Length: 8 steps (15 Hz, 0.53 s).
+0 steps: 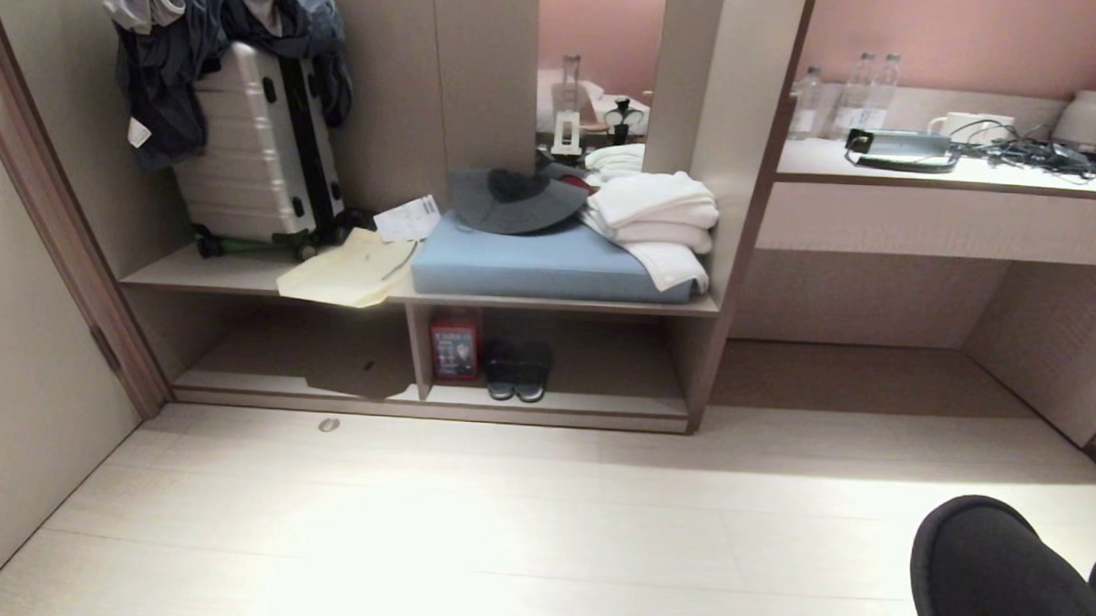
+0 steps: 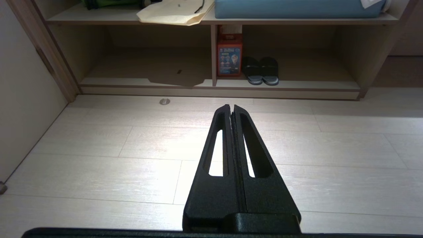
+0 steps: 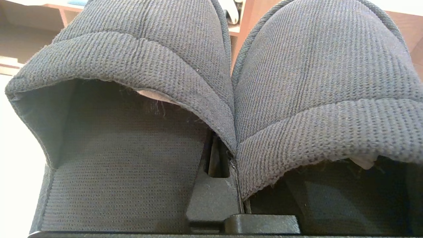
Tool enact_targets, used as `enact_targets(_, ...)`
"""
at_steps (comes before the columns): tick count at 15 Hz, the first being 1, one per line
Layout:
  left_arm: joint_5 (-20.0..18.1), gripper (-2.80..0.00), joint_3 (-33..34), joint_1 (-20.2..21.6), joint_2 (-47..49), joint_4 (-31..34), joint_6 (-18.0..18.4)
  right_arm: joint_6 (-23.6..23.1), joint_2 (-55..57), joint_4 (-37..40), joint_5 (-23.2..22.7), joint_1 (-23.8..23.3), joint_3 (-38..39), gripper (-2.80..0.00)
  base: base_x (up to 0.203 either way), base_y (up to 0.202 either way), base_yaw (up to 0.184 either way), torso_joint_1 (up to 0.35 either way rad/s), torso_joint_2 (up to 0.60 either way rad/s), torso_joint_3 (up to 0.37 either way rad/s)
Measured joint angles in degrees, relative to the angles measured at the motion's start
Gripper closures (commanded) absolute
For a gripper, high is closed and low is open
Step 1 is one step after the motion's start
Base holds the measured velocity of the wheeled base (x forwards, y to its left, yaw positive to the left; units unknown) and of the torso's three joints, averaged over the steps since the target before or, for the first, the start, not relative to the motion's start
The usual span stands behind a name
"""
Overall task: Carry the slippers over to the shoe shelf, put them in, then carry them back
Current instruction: Place the slippers on the floor
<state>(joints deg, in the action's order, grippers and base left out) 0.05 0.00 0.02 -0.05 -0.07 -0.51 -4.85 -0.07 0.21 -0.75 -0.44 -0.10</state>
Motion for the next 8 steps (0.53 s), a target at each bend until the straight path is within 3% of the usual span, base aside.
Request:
enact_targets(5,0.0,0.0,0.0,0.0,0.0,0.0,-0.1,0.1,0.0,0.0,0.0,0.0,0.0,0.0,0.0,0.0,0.0,0.0,0.0,0.0)
enact_targets(8,0.0,0.0,0.0,0.0,0.0,0.0,-0.1,0.1,0.0,0.0,0.0,0.0,0.0,0.0,0.001,-0.125,0.013,0.001,0.0,0.001)
